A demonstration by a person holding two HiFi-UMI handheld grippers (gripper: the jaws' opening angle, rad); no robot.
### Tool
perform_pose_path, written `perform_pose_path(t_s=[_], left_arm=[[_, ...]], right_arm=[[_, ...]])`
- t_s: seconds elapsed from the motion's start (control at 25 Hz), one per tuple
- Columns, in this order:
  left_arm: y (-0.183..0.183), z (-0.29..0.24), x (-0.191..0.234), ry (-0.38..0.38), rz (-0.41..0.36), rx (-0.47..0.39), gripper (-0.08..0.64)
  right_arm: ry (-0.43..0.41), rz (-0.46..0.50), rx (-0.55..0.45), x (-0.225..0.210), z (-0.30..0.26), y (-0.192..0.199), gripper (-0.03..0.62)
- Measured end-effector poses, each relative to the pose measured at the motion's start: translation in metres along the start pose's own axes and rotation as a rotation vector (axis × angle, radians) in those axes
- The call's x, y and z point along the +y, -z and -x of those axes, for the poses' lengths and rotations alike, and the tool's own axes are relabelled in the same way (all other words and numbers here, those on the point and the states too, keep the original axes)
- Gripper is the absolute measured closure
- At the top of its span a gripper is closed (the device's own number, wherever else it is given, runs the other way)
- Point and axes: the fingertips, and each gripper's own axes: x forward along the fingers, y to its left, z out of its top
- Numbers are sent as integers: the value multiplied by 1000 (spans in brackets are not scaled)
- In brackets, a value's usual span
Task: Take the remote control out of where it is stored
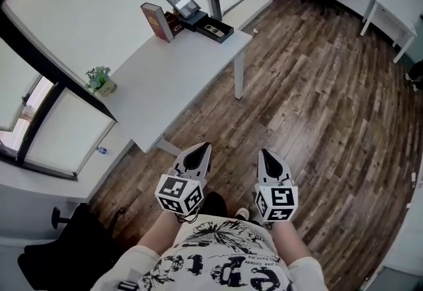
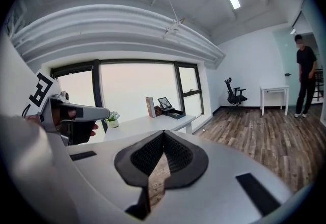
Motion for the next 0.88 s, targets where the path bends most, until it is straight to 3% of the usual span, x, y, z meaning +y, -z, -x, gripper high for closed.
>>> perform_pose_path(t_s=[0.2,0.48,0.6,0.72,0.88], left_arm=[[-12,-65,27,4,18,-3,549],[-60,-178,91,84,63,-24,549],[-89,-222,123,114,41,-33,549],[-120,-259,159,111,23,-62,549],[-131,-299,193,107,78,-53,549]], right_arm=[[14,-9,19,-36,-58,-9,591],[78,17,17,-70,-171,-60,591],[98,28,1,-77,-224,-88,591],[101,29,-10,-83,-272,-111,591],[106,42,-8,-91,-315,-128,591]])
